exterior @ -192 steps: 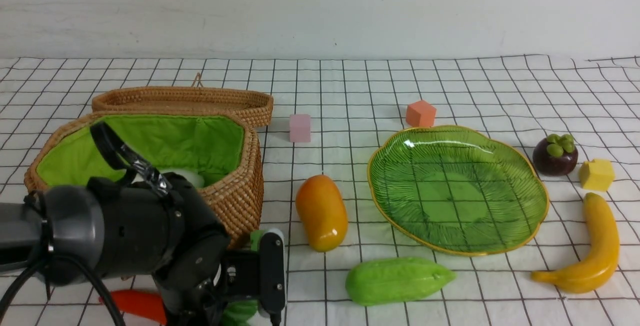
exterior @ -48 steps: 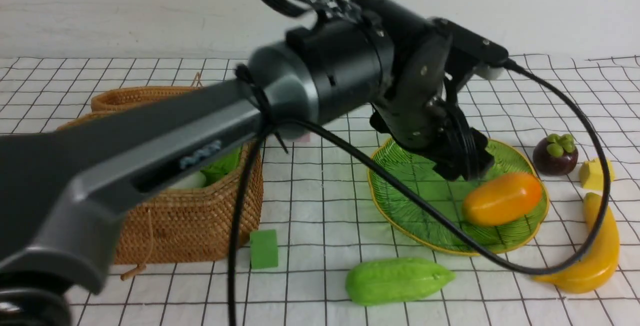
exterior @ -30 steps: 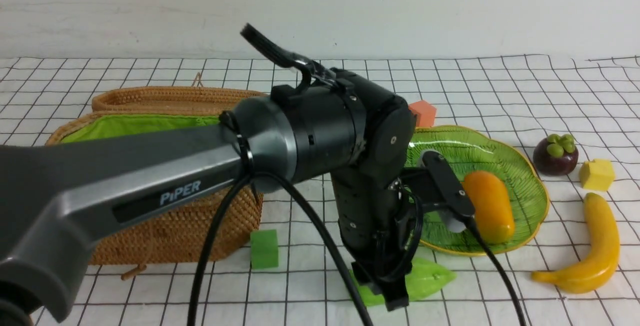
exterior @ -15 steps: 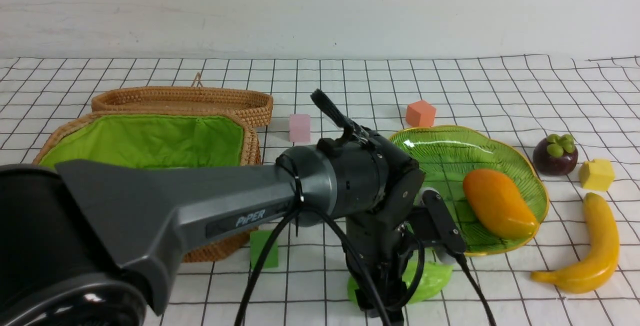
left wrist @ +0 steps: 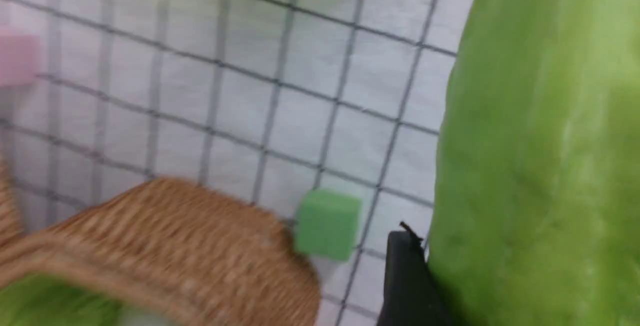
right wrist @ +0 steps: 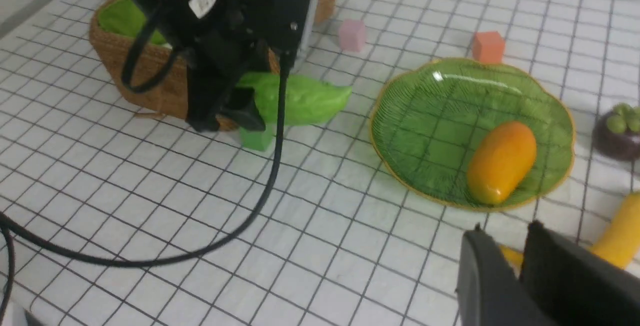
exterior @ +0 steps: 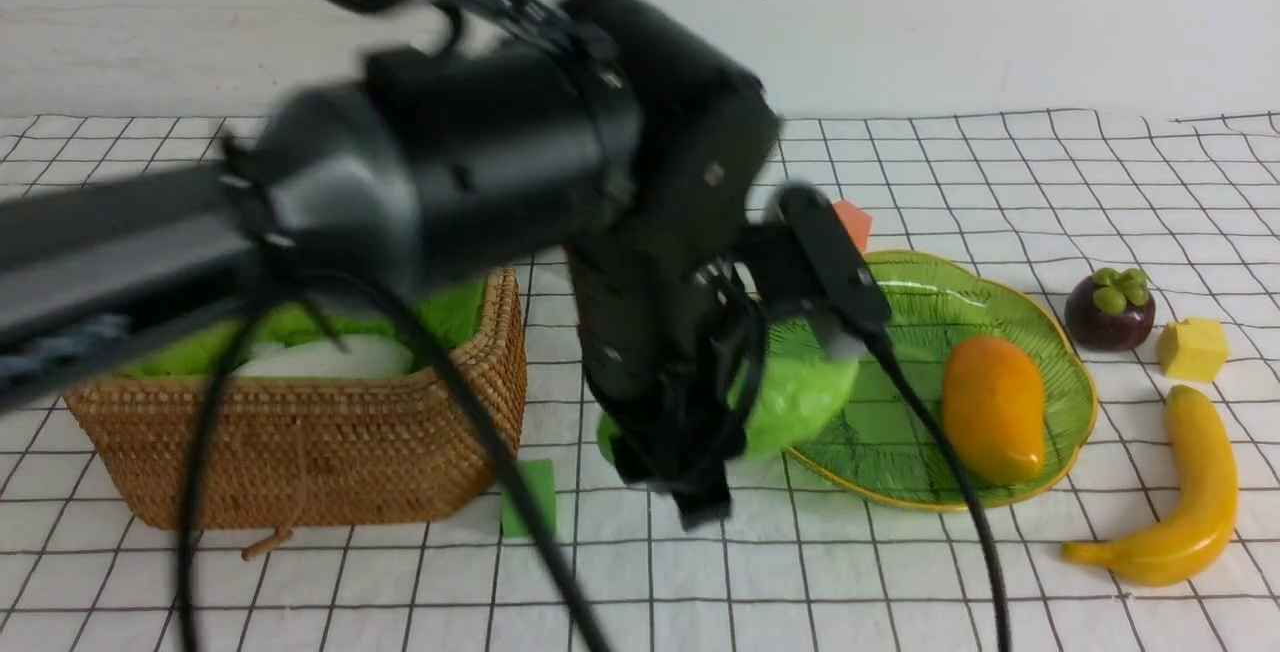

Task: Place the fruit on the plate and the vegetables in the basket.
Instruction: Take a chayote with your left arm and place it on the basket on the left, then use the right arm to grab a banana and put it into the right plate

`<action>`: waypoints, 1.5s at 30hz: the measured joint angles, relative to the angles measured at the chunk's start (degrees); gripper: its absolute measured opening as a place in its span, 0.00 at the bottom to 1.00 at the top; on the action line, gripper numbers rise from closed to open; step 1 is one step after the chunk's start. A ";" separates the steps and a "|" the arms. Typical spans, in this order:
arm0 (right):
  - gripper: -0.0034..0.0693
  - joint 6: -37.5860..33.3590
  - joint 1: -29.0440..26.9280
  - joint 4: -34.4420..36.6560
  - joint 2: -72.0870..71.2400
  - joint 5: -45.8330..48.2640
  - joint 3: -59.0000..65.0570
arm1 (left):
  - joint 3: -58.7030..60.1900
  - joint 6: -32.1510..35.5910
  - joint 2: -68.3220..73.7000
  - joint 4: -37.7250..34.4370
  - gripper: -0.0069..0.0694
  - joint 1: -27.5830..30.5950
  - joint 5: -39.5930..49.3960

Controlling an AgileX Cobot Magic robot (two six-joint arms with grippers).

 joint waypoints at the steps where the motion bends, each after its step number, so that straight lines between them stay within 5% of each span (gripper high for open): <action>1: 0.24 -1.94 0.00 1.11 0.00 -0.81 0.00 | 0.00 0.25 -1.25 0.60 0.62 0.75 0.36; 6: 0.24 -10.18 0.00 7.42 0.00 -3.50 0.00 | 0.00 4.60 -5.99 2.10 0.62 12.16 2.61; 14: 0.25 -11.28 0.00 9.53 0.00 -1.94 0.00 | 1.10 15.81 -2.80 1.96 0.62 28.12 1.04; 21: 0.26 -11.28 0.00 9.71 0.00 -1.89 0.00 | 1.28 16.89 0.01 0.35 0.63 33.10 -0.34; 23: 0.26 -11.28 0.00 9.71 0.00 -1.89 0.00 | 1.28 16.48 0.01 0.19 0.67 33.44 -1.17; 27: 0.26 -8.00 0.00 9.78 0.70 -1.89 0.00 | 1.28 11.69 0.01 -1.57 0.92 33.54 -1.92; 30: 0.26 -6.06 0.00 9.78 2.58 -1.84 0.00 | 1.28 4.78 -0.49 -5.47 0.94 33.54 -1.80; 35: 0.27 -5.24 0.00 9.78 8.47 -1.84 0.00 | 1.39 -10.01 -4.65 -9.01 0.67 30.24 -2.34; 36: 0.27 -5.24 0.00 9.45 11.19 -1.90 0.00 | 1.39 -13.35 -7.54 -9.16 0.47 27.35 -2.34; 38: 0.27 -5.18 0.00 8.74 13.28 -1.96 0.00 | 1.39 -14.73 -9.94 -9.27 0.33 24.72 -1.95; 39: 0.28 -4.73 0.00 7.37 16.03 -2.27 0.07 | 1.69 -15.51 -13.36 -9.60 0.14 20.84 -1.19; 45: 0.29 3.60 0.00 -3.42 25.79 -5.01 0.16 | 11.04 -19.50 -27.19 -10.57 0.07 7.97 -3.40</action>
